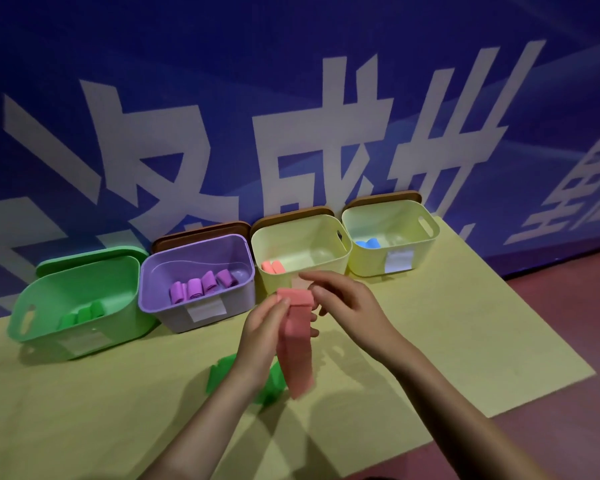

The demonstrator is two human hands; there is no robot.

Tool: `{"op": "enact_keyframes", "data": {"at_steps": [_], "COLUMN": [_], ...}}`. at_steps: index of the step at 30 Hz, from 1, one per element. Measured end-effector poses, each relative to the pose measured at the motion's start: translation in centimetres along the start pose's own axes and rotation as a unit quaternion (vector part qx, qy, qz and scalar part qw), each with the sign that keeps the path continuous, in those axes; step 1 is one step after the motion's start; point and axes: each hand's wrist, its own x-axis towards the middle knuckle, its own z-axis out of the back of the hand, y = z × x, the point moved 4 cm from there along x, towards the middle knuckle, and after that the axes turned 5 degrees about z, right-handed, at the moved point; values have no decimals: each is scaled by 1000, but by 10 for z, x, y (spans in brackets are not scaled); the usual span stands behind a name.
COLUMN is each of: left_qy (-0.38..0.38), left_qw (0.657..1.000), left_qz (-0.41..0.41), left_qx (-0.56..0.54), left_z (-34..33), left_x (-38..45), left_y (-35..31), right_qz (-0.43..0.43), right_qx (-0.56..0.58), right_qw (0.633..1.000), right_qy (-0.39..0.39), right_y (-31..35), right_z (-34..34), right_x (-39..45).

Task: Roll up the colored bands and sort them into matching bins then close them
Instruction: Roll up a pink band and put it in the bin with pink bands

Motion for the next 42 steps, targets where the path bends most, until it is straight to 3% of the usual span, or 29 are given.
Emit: {"op": "enact_keyframes", "data": {"at_steps": [2,12,16,21,24,31,37,40,42], "left_qy": [-8,-95,-109,-75,-50,-31,-32,-39,-51], "left_qw": [1000,969,979,997,997,996,999,999,998], "left_qz": [-21,-103,-91,14,43,42,24,8,-10], "left_qx": [11,205,148,-12,-42,-67,-14,2,19], "left_z": [5,38,40,34,31,26,26,26,25], "left_x": [6,31,36,45,44,39,26,18,14], "left_y": [-5,-17,-8,2,3,-2,-2,1,2], "right_qz": [-42,-1,92,85,112,217,255,232,161], "right_qx": [29,-26,-121,-116,-128,-165,-236,-194,-106], "right_qw": [999,1000,987,984,979,962,937,951,980], "right_qy": [-7,-14,-47,-102,-111,4,32,64,57], "right_y": [-5,-12,-10,-19,-18,-7,-8,-3,-1], "right_z": [-9,-40,-43,-35,-26,-20,-15,-14,-13], "right_x": [8,47,43,40,42,37,25,19,15]}}
